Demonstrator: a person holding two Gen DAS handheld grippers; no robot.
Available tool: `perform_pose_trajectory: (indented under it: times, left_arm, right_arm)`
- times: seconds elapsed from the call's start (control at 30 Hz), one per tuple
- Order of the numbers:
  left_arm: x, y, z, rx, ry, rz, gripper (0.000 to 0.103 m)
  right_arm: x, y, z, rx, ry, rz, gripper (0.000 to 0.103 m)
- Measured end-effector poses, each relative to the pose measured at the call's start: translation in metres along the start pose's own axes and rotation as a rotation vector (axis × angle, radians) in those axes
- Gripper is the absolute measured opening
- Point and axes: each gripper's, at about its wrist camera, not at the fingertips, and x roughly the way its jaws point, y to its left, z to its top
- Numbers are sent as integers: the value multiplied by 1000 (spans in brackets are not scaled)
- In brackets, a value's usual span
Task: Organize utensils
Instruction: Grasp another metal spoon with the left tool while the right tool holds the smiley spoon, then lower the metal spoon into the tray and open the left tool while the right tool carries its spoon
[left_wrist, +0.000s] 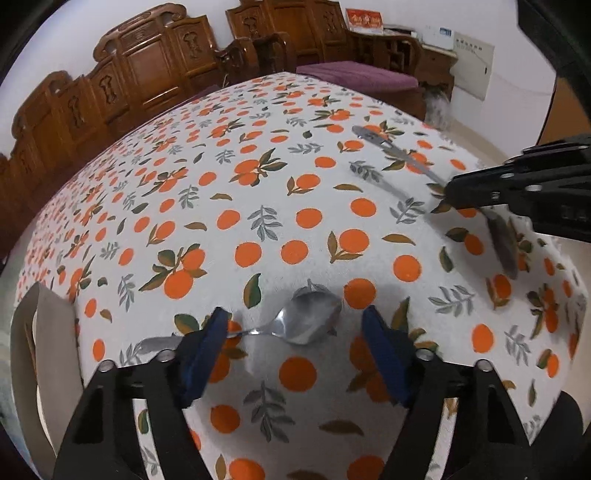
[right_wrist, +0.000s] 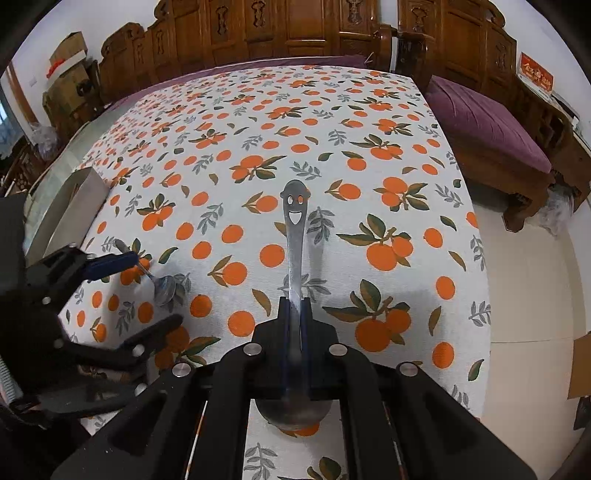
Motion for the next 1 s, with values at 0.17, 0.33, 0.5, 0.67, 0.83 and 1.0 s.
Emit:
perform_pose_trajectory:
  times: [0.17,0.33,0.5,0.67,0.83,1.0]
  left_arm:
    - [3,3,2,13,1,-5,35]
    - [-7,10,4,16,-42,-15,10]
    - [-34,24,14,7,-106,-12,5]
    - [-67,51,26,-58,-164,-20,1]
    - [-95,82,30,-130,-206,-23,1]
    - [-127,114,24,-186,-246,-11,1]
  right_arm:
    - [1,3,-3,-7,-1,15,7]
    - [5,11,-4,-15,1,20,7]
    - [7,25,-2,-24,-1,30,7]
    - [0,46,5,-38,-28,46,7]
    - [-8,72,15,-58,-60,66,7]
    - [-17,100,25,-81,-86,93,7]
